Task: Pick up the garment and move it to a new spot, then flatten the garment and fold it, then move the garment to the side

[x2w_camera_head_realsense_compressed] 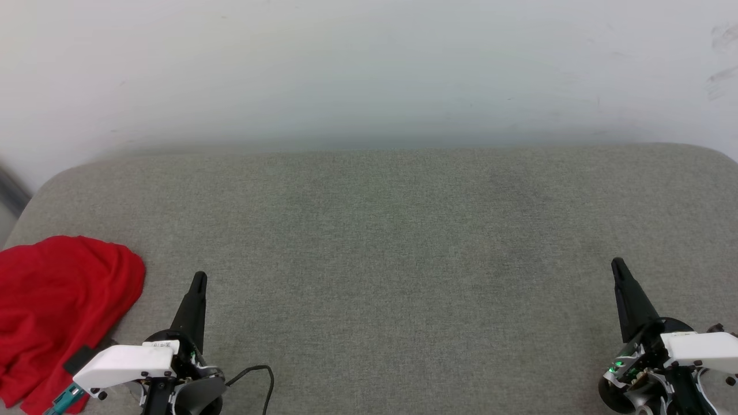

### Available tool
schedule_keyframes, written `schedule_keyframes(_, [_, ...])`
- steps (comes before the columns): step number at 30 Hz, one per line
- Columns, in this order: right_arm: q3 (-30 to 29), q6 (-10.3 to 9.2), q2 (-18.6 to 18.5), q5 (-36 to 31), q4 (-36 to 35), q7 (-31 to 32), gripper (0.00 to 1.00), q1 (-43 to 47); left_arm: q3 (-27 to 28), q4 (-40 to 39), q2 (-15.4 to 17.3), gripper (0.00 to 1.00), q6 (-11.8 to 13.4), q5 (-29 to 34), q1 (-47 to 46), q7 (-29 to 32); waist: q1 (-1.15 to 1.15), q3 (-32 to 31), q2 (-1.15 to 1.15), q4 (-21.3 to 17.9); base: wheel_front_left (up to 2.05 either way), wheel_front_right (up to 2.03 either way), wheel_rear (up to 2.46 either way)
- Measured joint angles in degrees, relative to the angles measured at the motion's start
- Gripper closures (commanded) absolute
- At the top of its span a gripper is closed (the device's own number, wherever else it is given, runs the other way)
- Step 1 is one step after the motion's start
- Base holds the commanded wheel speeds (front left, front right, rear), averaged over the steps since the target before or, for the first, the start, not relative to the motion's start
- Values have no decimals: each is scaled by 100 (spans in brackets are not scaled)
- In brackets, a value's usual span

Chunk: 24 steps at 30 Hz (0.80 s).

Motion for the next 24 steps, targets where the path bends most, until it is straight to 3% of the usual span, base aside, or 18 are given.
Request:
schedule_keyframes(22, [0,0,0,0,0,0,100,0,0,0,0,100,0,0,0,0,0,0,0,0,0,0,0])
schedule_keyframes(23, [1,0,0,-1,35,0,0,20,-8,38,-2,0,2,0,16,-2,0,0,0,0,0,0,0])
schedule_keyframes(24, [4,0,3,-1,85,0,0,62,-16,83,-5,0,2,0,54,-3,0,0,0,0,0,0,0])
